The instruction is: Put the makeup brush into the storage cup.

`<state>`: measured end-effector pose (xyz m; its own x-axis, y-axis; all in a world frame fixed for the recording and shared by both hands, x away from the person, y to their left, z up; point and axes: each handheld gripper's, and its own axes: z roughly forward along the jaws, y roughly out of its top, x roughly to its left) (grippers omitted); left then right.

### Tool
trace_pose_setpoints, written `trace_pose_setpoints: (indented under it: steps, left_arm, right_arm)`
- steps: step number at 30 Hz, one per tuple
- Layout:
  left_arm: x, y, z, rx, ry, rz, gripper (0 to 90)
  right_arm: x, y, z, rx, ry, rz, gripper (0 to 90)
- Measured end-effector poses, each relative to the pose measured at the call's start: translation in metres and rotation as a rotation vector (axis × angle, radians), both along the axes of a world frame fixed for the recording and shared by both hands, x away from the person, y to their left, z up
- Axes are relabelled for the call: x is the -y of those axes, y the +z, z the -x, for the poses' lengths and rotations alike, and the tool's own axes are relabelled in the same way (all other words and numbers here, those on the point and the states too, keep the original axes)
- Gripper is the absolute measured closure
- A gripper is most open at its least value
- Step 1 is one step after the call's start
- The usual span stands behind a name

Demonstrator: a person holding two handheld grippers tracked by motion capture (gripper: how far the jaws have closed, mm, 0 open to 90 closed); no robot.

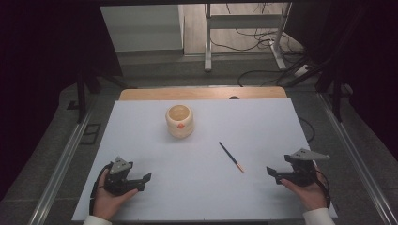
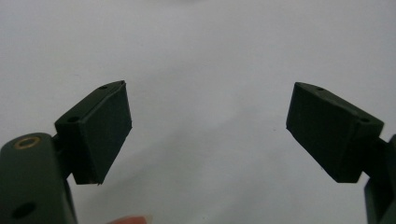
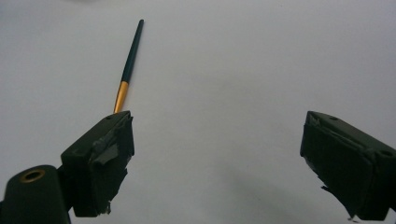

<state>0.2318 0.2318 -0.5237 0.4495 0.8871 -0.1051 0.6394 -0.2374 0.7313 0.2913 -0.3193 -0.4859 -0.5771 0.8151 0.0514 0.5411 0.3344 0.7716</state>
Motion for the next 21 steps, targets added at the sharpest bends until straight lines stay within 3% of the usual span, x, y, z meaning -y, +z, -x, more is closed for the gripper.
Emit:
trace_pose_setpoints:
  steps: [8, 21]
  left_arm:
    - [-0.002, -0.001, -0.002, 0.006, -0.006, -0.015, 15.2]
    - [-0.002, 0.000, 0.000, 0.028, -0.012, -0.041, 16.2]
  right_arm:
    - [-0.014, 0.015, -0.007, -0.007, -0.002, 0.005, 12.6]
    - [-0.029, 0.022, -0.006, -0.030, 0.002, 0.039, 13.7]
